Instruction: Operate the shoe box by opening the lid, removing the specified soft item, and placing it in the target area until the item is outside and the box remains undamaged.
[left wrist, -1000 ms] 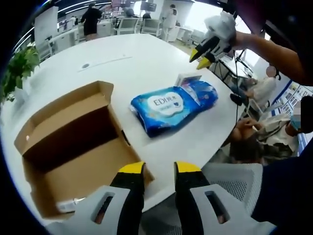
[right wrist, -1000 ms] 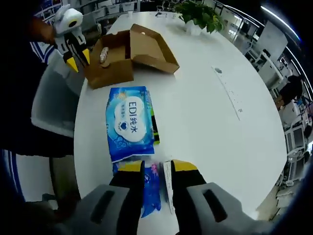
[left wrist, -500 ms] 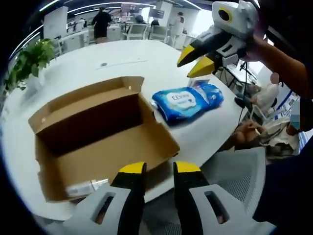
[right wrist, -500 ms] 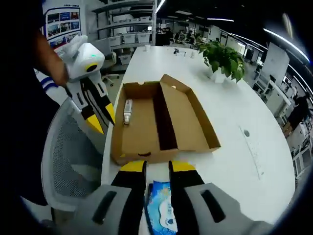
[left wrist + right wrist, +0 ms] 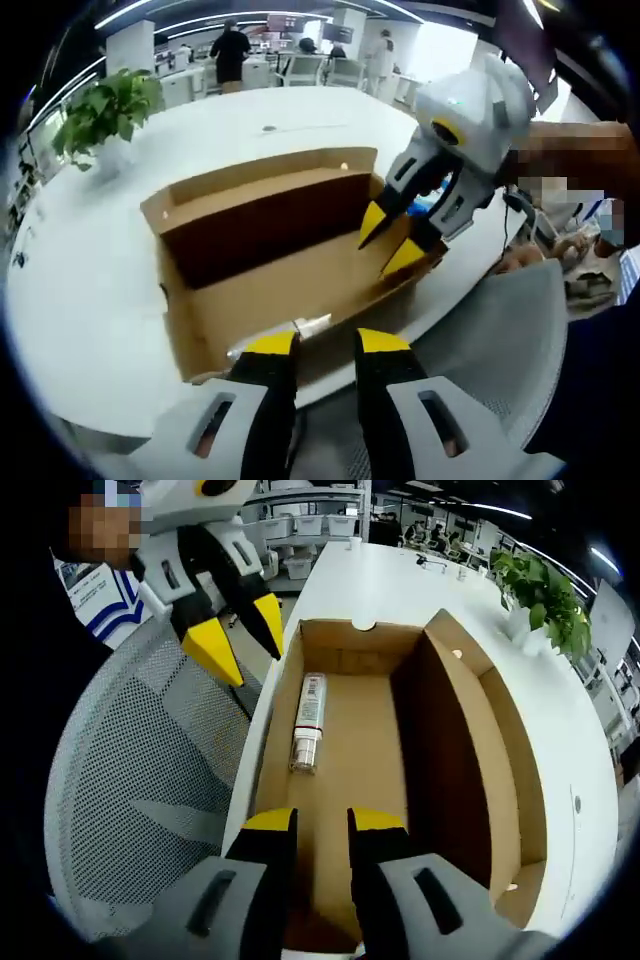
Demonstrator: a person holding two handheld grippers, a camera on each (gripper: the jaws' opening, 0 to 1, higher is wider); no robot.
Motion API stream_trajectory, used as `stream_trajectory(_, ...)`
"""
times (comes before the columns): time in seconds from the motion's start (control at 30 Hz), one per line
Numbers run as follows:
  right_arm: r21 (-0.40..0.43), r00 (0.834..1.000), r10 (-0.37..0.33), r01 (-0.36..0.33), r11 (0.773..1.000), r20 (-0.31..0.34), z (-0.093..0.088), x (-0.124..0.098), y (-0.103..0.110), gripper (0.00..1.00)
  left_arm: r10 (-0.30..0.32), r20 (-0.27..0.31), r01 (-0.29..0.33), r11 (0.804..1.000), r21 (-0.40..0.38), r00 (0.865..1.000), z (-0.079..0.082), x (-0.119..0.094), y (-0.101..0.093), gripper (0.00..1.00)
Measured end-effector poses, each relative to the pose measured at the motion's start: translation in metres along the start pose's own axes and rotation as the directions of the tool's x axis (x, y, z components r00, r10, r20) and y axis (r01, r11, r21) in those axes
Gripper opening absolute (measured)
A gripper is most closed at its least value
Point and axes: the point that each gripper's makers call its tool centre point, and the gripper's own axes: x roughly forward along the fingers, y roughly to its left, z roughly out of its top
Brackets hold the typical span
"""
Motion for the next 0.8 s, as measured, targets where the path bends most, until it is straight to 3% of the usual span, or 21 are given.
stream_trajectory(0.17, 0.002, 0.999, 0.035, -0.035, 0.999, -0.033, 0.002, 0.03, -0.002, 0.21, -0.002, -0.003, 0.002, 1.0, 0.006, 1.0, -0.007, -0.011, 0.025, 0.2)
stream_trajectory(0.23, -0.049, 0.995, 0.07, -0.073, 0.996, -0.066, 0.0, 0.036, 0.003, 0.2, -0.005, -0.004, 0.005, 1.0, 0.01, 1.0, -0.009, -0.013, 0.031, 0.2)
stream_trajectory(0.37, -0.05, 0.991, 0.105, -0.109, 0.993, -0.08, 0.0, 0.047, 0.005, 0.2, -0.014, -0.004, 0.014, 1.0, 0.013, 1.0, -0.012, -0.013, 0.04, 0.2)
stream_trajectory(0.5, -0.045, 0.986, 0.144, -0.148, 0.988, -0.081, 0.003, 0.054, 0.009, 0.21, -0.032, -0.013, 0.032, 0.999, 0.018, 0.999, -0.015, -0.01, 0.039, 0.2)
stream_trajectory(0.8, -0.001, 0.988, 0.144, -0.144, 0.99, -0.058, -0.002, 0.06, 0.008, 0.21, -0.048, -0.034, 0.049, 0.999, 0.019, 0.998, -0.021, -0.001, 0.035, 0.2)
